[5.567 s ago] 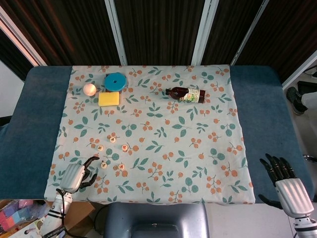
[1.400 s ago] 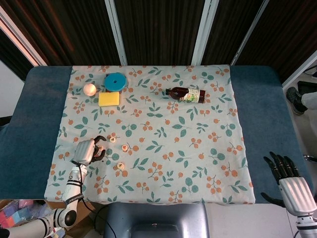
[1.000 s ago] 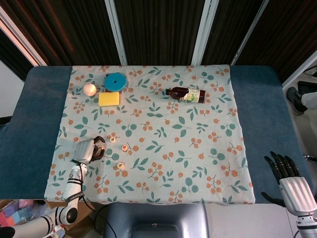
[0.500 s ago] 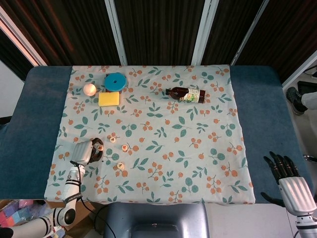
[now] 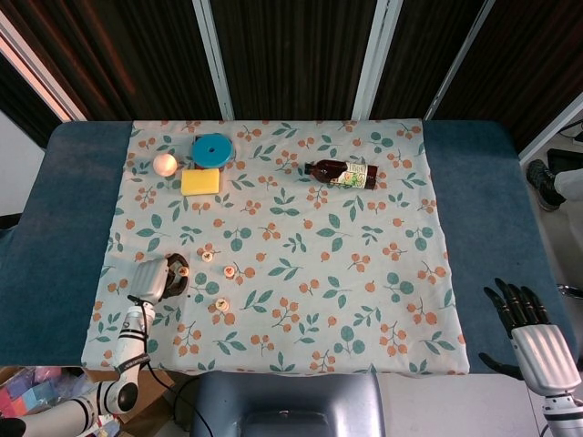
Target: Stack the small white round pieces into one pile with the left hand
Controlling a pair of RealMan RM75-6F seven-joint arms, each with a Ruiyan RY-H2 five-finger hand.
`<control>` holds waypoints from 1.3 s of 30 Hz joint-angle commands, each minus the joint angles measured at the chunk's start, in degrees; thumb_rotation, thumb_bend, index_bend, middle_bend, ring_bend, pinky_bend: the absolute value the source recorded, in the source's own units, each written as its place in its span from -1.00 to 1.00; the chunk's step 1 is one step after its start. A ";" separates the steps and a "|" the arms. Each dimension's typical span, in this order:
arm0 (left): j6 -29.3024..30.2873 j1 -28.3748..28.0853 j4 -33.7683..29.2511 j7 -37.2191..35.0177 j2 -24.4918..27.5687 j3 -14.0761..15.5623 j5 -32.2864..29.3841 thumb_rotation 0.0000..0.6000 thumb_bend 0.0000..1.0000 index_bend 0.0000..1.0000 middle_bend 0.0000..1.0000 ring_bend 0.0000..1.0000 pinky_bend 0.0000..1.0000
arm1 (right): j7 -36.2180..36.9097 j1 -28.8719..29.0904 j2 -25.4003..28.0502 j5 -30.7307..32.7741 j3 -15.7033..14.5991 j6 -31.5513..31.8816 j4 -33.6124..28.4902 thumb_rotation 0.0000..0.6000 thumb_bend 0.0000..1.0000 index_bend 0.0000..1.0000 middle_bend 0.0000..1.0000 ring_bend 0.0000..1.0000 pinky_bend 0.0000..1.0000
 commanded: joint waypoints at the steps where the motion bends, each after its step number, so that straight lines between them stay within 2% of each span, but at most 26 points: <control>1: 0.51 0.06 -0.49 -0.38 0.25 -0.13 0.32 1.00 -0.18 0.00 1.00 1.00 1.00 | -0.02 0.00 -0.02 -0.02 0.00 0.03 0.01 1.00 -0.86 -1.00 -1.00 -1.00 -1.00; 6: 3.30 0.63 -5.22 -1.57 2.44 -0.15 2.36 1.00 -0.17 0.02 1.00 1.00 1.00 | -0.05 0.03 -0.04 -0.03 -0.02 -0.04 0.01 1.00 -0.86 -1.00 -1.00 -1.00 -1.00; 13: 5.50 2.11 -18.59 -0.52 7.06 3.00 6.23 1.00 -0.18 0.01 1.00 1.00 1.00 | -0.69 0.23 -0.25 -0.34 -0.24 -0.48 -0.09 1.00 -0.86 -1.00 -1.00 -1.00 -1.00; 16: 4.93 1.85 -20.91 2.00 7.07 3.76 6.02 1.00 -0.17 0.01 1.00 1.00 1.00 | -0.57 0.21 -0.21 -0.59 -0.35 -0.37 -0.10 1.00 -0.86 -1.00 -1.00 -1.00 -1.00; 26: 4.49 2.03 -24.87 5.45 6.92 5.55 5.49 1.00 -0.17 0.00 1.00 1.00 1.00 | 0.58 0.12 0.23 -0.73 -0.38 0.07 0.14 1.00 -0.86 -1.00 -1.00 -1.00 -1.00; 39: 3.53 1.97 -24.24 6.11 6.43 6.32 4.82 1.00 -0.17 -0.03 1.00 1.00 1.00 | 0.82 0.05 0.26 -0.90 -0.40 0.36 0.26 1.00 -0.86 -1.00 -1.00 -1.00 -1.00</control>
